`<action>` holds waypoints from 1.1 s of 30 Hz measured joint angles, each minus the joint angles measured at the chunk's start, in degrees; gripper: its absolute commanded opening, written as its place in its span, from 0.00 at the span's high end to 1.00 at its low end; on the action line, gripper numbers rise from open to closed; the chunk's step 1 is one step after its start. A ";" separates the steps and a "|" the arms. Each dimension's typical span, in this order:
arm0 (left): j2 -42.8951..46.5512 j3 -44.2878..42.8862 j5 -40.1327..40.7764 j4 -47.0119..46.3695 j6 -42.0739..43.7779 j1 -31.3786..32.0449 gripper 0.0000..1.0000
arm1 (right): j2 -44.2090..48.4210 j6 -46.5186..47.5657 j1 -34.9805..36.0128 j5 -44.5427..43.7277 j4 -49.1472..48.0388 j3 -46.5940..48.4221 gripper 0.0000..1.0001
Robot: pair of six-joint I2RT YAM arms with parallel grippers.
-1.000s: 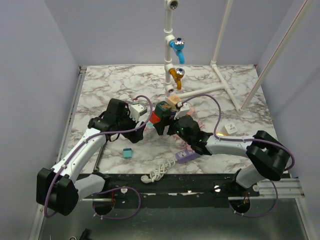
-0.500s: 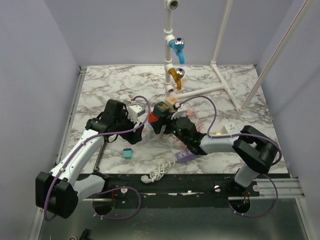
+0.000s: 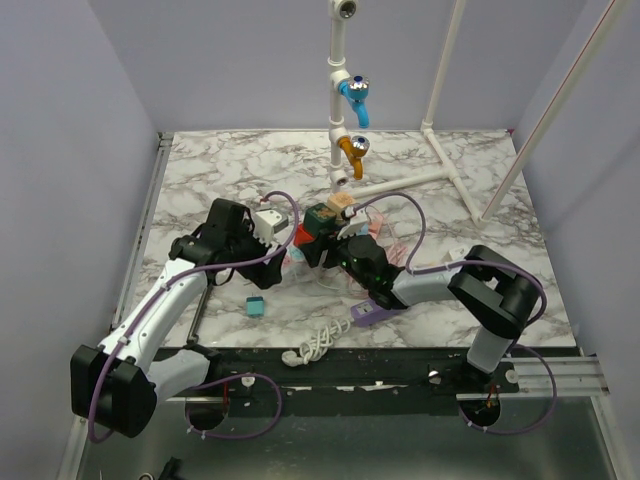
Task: Pull the plug off the socket
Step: Remove the plug from the socket.
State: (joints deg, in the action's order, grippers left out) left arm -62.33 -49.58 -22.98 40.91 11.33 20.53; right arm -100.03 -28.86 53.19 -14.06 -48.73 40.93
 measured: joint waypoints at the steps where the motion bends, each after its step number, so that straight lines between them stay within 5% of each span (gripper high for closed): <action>1: -0.02 -0.15 0.00 0.20 0.00 -0.13 1.00 | -0.17 0.11 0.00 0.00 -0.04 0.17 0.42; 8: -0.46 -0.61 0.00 0.83 0.02 -0.28 1.00 | -0.28 0.85 0.00 0.00 -0.11 0.39 0.71; 21: -3.23 -3.04 -1.07 2.67 -0.02 0.57 1.00 | 5.05 1.46 0.00 -1.01 3.80 -2.34 0.97; 33: -4.83 -3.21 -1.03 2.91 0.79 1.62 1.00 | 6.60 0.17 0.24 -3.80 3.96 -4.04 0.99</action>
State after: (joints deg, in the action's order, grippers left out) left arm -67.16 -52.80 -24.01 43.81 12.12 22.15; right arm -93.43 -28.69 53.43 -17.87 -44.77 36.88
